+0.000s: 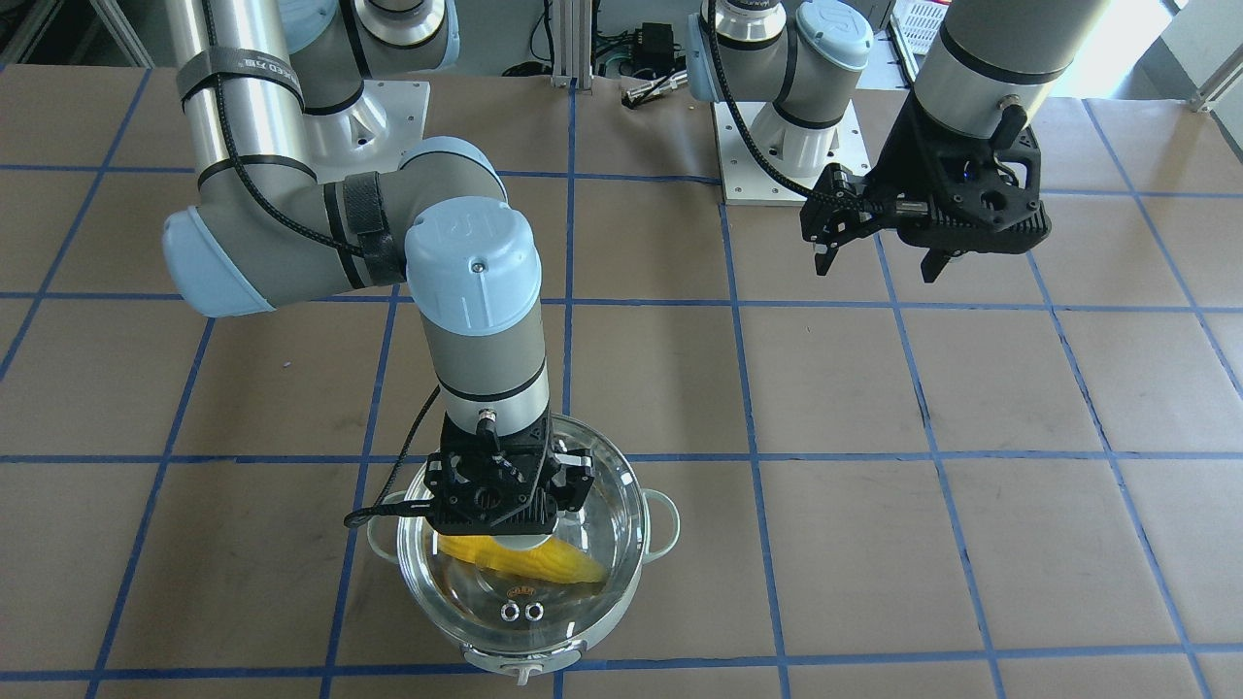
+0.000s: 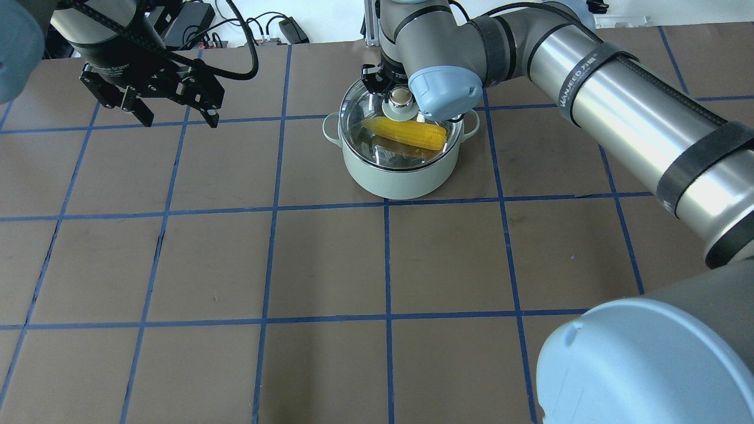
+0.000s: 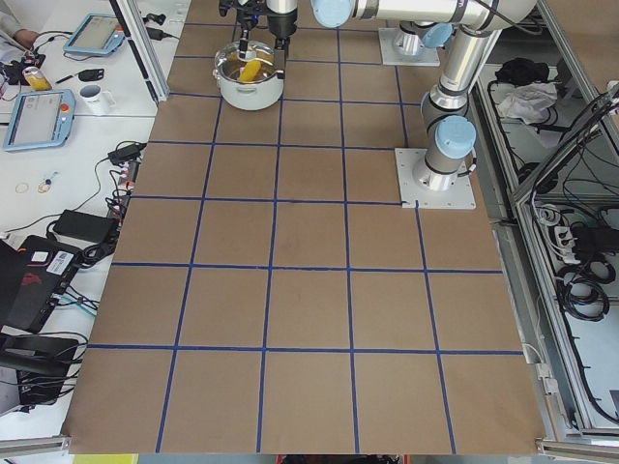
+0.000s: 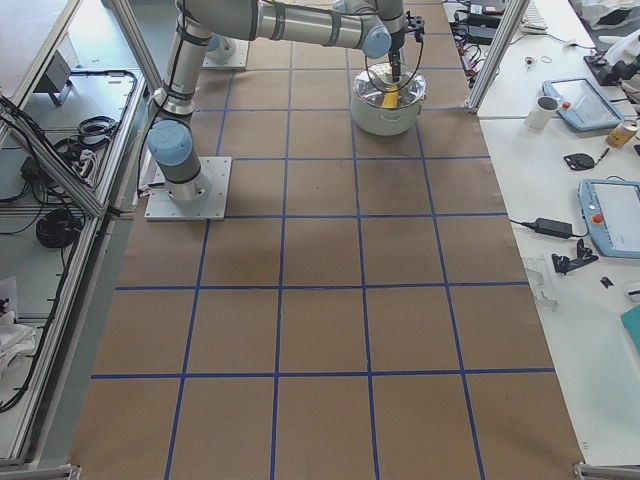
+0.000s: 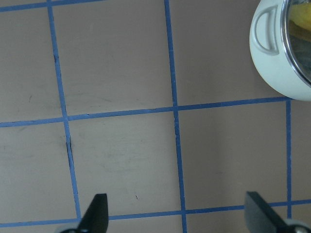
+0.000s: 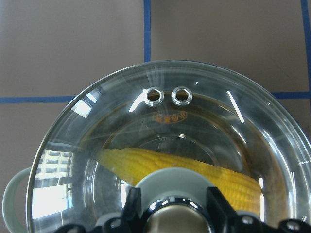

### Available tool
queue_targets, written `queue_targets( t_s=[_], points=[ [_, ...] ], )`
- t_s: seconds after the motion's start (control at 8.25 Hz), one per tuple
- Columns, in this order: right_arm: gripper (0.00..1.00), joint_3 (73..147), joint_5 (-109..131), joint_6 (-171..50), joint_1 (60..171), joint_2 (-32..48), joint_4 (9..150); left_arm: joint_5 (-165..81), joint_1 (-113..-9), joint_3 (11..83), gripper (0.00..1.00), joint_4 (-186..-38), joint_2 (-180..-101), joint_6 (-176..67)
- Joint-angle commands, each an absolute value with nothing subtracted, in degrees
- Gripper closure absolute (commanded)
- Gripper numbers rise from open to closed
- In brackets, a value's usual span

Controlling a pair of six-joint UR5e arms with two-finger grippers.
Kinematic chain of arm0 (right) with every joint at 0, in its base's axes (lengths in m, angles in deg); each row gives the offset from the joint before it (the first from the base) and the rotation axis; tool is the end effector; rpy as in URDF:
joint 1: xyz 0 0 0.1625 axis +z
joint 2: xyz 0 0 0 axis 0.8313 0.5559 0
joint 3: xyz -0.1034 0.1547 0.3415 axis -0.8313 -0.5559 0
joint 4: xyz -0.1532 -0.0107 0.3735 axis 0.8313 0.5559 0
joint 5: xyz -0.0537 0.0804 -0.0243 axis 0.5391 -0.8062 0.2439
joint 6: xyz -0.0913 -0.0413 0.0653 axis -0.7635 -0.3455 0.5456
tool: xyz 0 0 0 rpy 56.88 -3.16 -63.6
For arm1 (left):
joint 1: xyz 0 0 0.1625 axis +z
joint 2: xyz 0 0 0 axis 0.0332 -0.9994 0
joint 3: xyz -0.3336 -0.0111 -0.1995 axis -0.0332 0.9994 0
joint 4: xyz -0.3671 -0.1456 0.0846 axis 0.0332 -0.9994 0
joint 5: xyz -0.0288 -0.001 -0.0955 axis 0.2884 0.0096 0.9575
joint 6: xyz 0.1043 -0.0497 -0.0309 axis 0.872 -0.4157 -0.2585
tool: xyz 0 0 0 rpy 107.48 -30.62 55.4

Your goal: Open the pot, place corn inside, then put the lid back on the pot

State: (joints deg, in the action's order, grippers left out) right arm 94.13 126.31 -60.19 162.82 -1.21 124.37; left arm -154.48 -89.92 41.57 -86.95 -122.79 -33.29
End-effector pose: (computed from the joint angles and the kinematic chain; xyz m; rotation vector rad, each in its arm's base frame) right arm 0.3192 -0.6198 0.2995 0.0091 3.0755 -0.4017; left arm -0.1143 -0.5018 0.4537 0.1135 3.1217 -0.0505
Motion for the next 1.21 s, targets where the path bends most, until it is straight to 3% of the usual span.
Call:
queue_targets(
  t_s=[0.0,0.73,0.85,0.97,1.09],
  points=[
    [0.85,94.1,126.3,-59.9,162.8,-1.1,124.0,-154.5,-89.8,41.6,0.00,-86.9,-122.9,-33.1],
    [0.86,94.1,125.8,-60.0,162.8,-1.3,123.3,-154.1,-89.8,41.6,0.00,-86.9,-122.8,-33.1],
    [0.66,94.1,125.8,-60.1,162.8,-1.5,123.3,-154.1,-89.8,41.6,0.00,-86.9,-122.8,-33.0],
    [0.13,94.1,126.3,-60.4,162.8,-1.5,123.3,-154.1,-89.8,41.6,0.00,-86.9,-122.9,-33.1],
    [0.00,94.1,126.0,-60.3,162.6,-1.4,123.3,-154.1,-89.8,41.6,0.00,-86.9,-122.9,-33.1]
  ],
)
